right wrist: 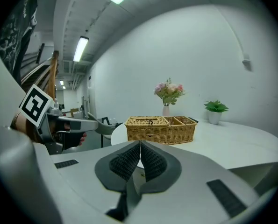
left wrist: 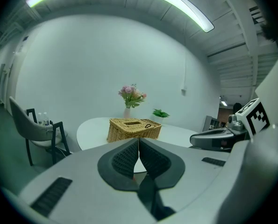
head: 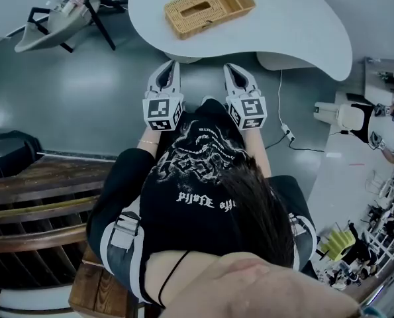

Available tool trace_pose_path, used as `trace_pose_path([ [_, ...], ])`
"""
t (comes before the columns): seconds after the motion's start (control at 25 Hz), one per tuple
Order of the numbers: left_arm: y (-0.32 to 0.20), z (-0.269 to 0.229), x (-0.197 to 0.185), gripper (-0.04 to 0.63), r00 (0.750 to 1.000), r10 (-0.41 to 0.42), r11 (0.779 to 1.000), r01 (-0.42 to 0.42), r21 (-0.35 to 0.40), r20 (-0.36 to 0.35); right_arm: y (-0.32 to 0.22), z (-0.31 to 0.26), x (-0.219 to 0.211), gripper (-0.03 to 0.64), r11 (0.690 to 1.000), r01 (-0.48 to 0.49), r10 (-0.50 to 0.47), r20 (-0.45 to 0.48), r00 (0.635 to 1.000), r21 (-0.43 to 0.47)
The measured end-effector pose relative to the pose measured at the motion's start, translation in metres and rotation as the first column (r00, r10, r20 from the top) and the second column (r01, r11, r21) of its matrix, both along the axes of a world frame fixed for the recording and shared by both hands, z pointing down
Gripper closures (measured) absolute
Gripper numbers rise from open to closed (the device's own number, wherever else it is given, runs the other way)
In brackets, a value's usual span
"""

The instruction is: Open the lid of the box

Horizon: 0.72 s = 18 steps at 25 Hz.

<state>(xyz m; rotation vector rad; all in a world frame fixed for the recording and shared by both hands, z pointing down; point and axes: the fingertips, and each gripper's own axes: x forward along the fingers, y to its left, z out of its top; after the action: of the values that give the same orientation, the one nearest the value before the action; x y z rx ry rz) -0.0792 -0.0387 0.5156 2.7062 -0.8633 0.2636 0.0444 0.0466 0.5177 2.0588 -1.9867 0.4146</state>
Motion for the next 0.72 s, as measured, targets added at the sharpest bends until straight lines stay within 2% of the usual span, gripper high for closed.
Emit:
trace_pose_path([
  [0.12, -0.007, 0.000, 0.005, 0.571, 1.000, -0.005, 1.000, 0.005, -0.002, 0.003, -0.006, -0.003, 0.006, 0.591, 1.000, 0.005, -0.005, -0.021, 1.000, 0.004],
  [0.36, -0.030, -0.002, 0.020, 0.571, 0.998, -0.052, 0.998, 0.052, 0.018, 0.022, -0.033, -0.002, 0.032, 0.591, 0.999, 0.036, -0.036, 0.001, 0.999, 0.011],
  [0.52, -0.053, -0.009, 0.037, 0.571, 0.995, -0.090, 0.995, 0.089, 0.035, 0.042, -0.062, -0.006, 0.051, 0.591, 0.996, 0.088, -0.088, 0.020, 0.996, 0.014],
  [0.64, -0.072, -0.015, 0.053, 0.571, 0.991, -0.121, 0.992, 0.119, 0.047, 0.054, -0.086, -0.014, 0.067, 0.589, 0.991, 0.132, -0.134, 0.077, 0.988, 0.038],
  [0.72, -0.085, -0.018, 0.063, 0.571, 0.987, -0.150, 0.988, 0.148, 0.044, 0.050, -0.104, -0.019, 0.078, 0.589, 0.984, 0.175, -0.177, 0.072, 0.981, 0.044],
])
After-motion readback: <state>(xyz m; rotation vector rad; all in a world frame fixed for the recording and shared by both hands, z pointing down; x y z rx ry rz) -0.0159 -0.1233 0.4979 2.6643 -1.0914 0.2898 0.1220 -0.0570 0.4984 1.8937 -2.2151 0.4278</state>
